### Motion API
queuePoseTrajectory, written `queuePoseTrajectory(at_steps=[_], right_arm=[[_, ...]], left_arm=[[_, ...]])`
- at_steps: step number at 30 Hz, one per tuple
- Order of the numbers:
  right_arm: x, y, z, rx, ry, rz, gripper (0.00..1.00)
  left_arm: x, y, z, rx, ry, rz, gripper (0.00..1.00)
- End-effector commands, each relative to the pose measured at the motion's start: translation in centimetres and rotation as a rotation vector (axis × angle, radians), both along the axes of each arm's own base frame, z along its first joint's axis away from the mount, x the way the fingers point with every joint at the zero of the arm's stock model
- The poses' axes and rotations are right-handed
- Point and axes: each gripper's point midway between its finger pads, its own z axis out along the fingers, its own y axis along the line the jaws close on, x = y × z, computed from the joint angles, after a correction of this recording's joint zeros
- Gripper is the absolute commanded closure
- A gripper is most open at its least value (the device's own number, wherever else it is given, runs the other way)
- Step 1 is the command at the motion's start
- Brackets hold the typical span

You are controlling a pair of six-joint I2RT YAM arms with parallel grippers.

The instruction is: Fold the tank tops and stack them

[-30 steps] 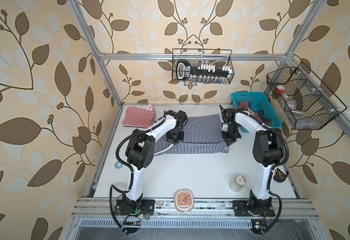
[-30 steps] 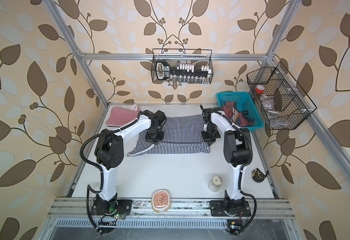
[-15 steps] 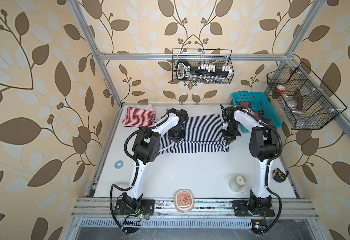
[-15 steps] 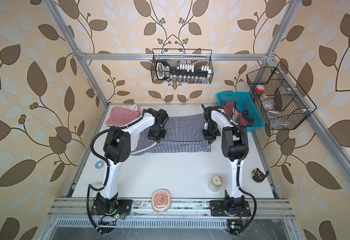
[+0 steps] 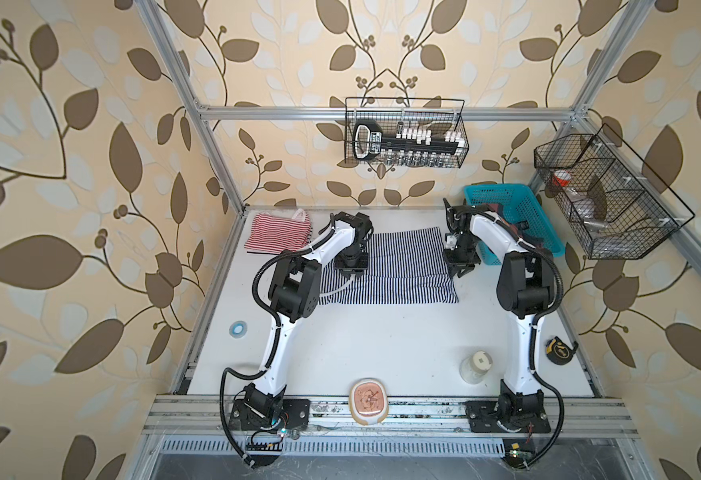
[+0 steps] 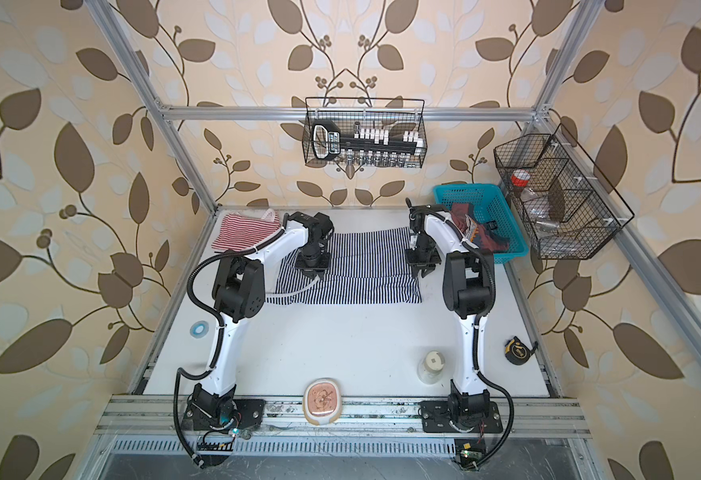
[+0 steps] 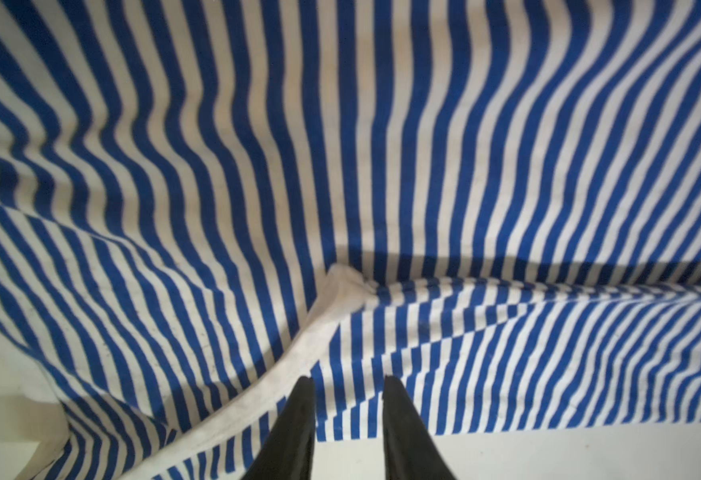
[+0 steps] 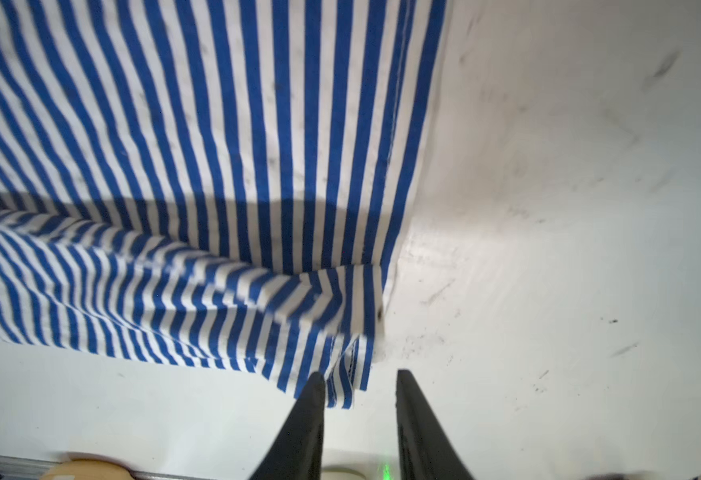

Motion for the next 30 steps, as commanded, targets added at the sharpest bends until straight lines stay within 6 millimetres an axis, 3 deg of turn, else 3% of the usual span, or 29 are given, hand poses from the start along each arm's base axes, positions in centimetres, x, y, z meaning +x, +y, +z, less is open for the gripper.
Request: queuePoseTrajectory(at_steps=[1,6,8,11,16,19,23,26,30], right_arm=[[1.1,0.0,1.3,0.038,-0.060,-0.034,0.69],[1.0,0.4,2.5,0.085,-0.128,-0.042,0.72],[0.2,0.6,2.5,0.105,-0.143,-0.043,0.77],[-1.7,1.0,2.1,0.137,-0.131,-0.031,0.86],[-4.4,0.7,0.5,0.133,-0.092,-0.023,0.78],[-4.6,1.2,-0.4,0.171,-0.085,-0.036,0.74],[-4.2,2.3,-0.6,0.234,-0.091,-0.031,0.65],[-3.9,2.7,-1.2,0.259,-0.081,-0.026,0.65],[-4.3,3.0,-2.5,0.260,-0.046,-0.015,0.78]], left_arm=[[2.3,-0.1,2.6,-0.065,-0.067,0.069,0.67],[3.6,1.1,5.1,-0.019,-0.139,0.102,0.66],[3.4,1.8,6.7,0.009,-0.170,0.117,0.66],[2.1,1.3,8.3,-0.020,-0.208,0.102,0.71],[-2.2,-1.3,5.7,-0.076,-0.124,0.027,0.78],[-3.4,-1.9,3.2,-0.086,-0.057,0.024,0.81],[-4.2,-2.0,1.5,-0.095,-0.024,0.031,0.82],[-4.7,-2.0,0.1,-0.100,-0.006,0.031,0.81],[-5.1,-1.3,-1.9,-0.063,0.023,0.035,0.81]])
